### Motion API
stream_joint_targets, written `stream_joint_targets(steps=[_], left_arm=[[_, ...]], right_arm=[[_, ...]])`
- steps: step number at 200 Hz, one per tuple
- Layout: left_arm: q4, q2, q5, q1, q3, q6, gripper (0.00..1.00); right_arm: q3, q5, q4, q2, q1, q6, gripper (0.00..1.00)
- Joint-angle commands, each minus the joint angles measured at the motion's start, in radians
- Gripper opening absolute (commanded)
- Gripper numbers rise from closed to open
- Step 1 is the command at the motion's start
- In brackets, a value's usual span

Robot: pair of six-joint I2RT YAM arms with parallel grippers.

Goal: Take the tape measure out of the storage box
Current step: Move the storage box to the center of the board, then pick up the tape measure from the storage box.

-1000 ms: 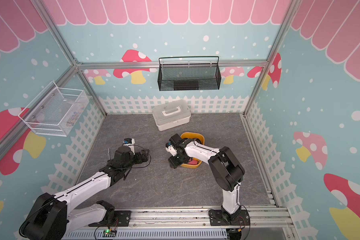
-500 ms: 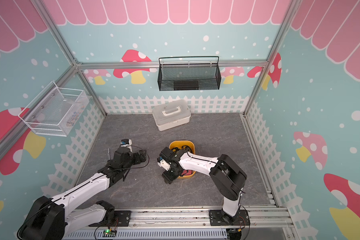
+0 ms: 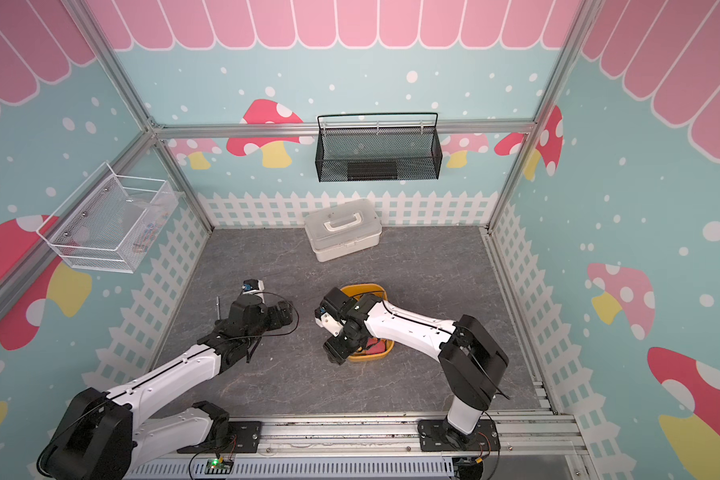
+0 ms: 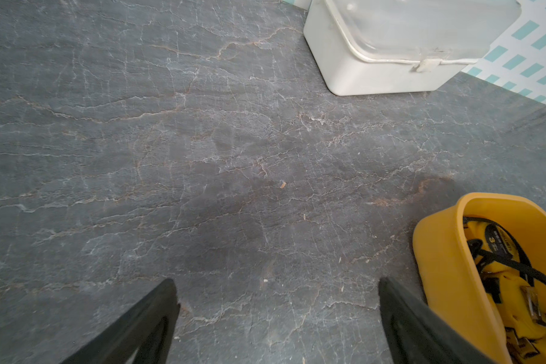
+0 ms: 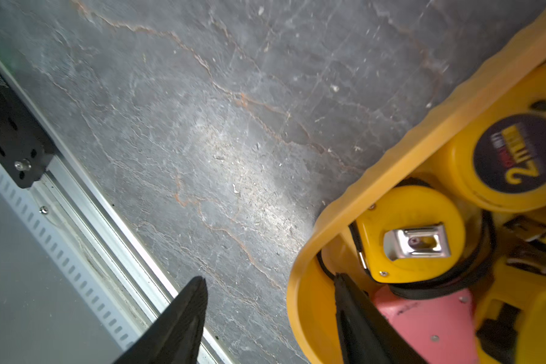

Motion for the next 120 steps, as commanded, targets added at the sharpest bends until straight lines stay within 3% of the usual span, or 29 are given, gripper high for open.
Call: stream_joint_targets(steps=[1, 43, 120], left_arm=[[-0.023, -0.012, 0.016, -0.005, 0.024, 0.007, 0.99], [-0.035, 0.0, 0.061, -0.007, 0.037, 0.01, 0.99], [-0.03, 0.016, 0.11, -0.006, 0.037, -0.01, 0.99]], right_arm=[[0.039, 0.031, -0.057, -0.07, -0.066, -0.03, 0.66], [0.094, 0.075, -0.087, -0.087, -0.205, -0.1, 0.66], [0.191, 0.063, -0.081, 0.107, -0.214, -0.203, 0.62]])
